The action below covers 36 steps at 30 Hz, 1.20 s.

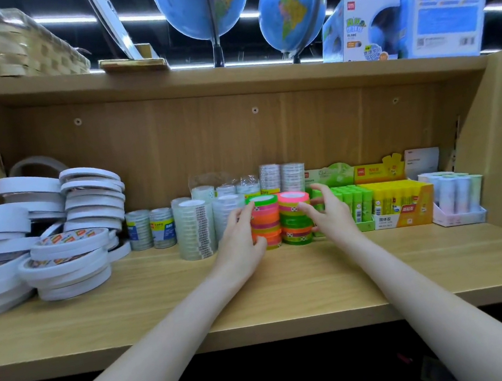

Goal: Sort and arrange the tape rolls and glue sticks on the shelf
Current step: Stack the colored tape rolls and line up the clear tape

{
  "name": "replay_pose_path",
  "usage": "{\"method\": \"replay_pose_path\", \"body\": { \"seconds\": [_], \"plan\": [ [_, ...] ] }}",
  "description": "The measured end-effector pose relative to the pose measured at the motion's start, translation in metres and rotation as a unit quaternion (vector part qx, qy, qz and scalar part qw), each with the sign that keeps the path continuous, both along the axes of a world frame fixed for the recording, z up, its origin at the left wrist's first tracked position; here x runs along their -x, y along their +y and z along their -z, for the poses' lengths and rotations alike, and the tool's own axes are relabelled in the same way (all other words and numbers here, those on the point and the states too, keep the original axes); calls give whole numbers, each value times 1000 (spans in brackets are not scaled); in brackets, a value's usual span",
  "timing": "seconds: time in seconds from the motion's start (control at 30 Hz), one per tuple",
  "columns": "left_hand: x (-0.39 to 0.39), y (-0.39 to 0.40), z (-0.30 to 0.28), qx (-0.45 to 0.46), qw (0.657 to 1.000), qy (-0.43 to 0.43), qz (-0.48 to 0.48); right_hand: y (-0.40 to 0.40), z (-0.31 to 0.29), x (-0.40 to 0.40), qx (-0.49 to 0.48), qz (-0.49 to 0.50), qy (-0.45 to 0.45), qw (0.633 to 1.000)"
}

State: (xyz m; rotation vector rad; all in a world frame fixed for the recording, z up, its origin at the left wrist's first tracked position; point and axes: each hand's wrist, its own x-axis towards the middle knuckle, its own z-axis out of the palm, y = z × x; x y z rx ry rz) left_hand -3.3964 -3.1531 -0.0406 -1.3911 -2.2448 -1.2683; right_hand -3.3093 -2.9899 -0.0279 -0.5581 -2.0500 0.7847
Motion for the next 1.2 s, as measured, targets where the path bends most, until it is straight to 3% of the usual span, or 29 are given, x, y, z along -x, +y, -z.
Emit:
{"method": "replay_pose_path", "body": {
  "seconds": [0.3, 0.4, 0.5, 0.67, 0.83, 1.03, 1.2],
  "plan": [
    [0, 8, -2, 19, 1000, 1, -10, 0, 0, 2, -3, 11, -11, 1000],
    [-2, 5, 2, 36, 999, -24, -25, 3, 1, -1, 17, 15, -31, 999],
    [-6, 2, 2, 83, 994, -60, -29, 5, 7, -3, -6, 30, -109, 994],
    [-9, 2, -2, 66, 986, -151, -9, 1, 12, 2, -16, 52, -81, 995],
    [-12, 4, -2, 84, 988, -126, -13, -3, 14, 3, -67, 78, -76, 992],
    [-13, 3, -2, 85, 988, -127, -22, -1, 11, 2, -21, 53, -80, 995],
    [-12, 2, 0, 68, 988, -141, -3, -1, 14, 1, -45, 31, -141, 989]
  ]
}}
